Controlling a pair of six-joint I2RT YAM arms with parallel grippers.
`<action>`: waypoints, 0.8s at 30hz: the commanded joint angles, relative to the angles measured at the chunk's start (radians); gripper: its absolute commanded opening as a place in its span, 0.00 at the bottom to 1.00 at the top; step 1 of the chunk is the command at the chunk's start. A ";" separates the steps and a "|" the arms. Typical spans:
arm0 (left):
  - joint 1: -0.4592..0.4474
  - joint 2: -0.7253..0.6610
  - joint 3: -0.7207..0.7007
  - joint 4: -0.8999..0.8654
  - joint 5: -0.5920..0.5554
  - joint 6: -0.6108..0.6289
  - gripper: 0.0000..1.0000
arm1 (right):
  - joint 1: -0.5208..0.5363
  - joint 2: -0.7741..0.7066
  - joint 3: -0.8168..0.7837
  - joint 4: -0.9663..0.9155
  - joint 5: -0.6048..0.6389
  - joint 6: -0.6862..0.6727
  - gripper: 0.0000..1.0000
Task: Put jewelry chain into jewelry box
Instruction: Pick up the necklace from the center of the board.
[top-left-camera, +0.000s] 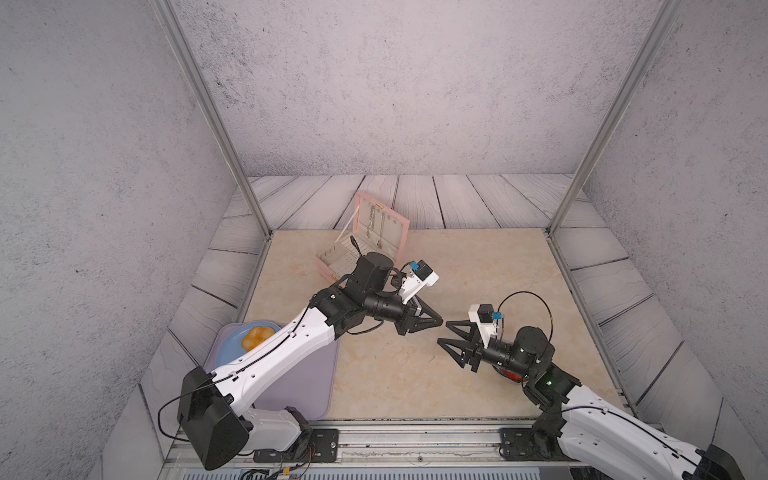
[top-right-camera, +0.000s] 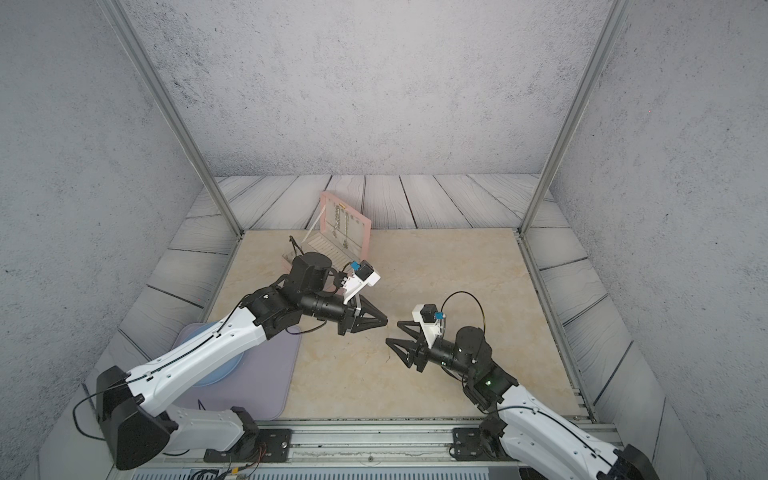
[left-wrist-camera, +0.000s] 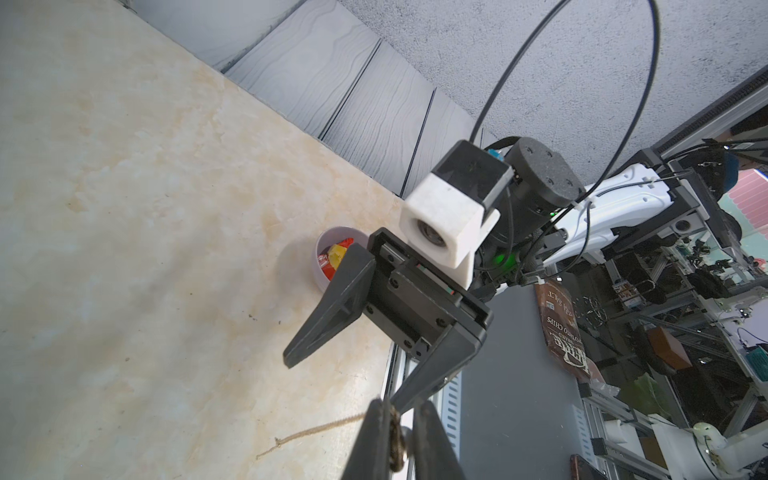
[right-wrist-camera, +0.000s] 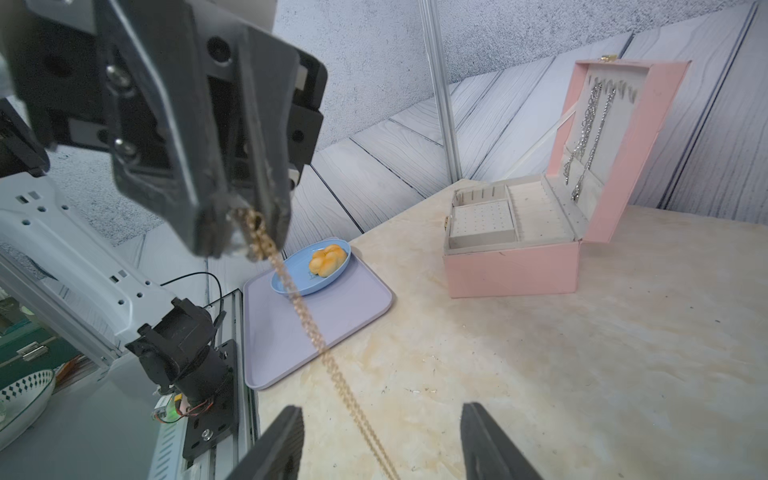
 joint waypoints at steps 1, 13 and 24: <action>0.006 0.000 0.036 0.010 0.043 0.010 0.01 | -0.002 0.065 0.029 0.085 -0.033 0.022 0.63; 0.006 0.005 0.062 0.023 0.053 0.003 0.01 | -0.001 0.212 0.016 0.236 -0.034 0.042 0.49; 0.013 -0.072 -0.028 0.080 0.016 -0.029 0.01 | -0.001 0.112 0.054 0.014 0.155 -0.038 0.11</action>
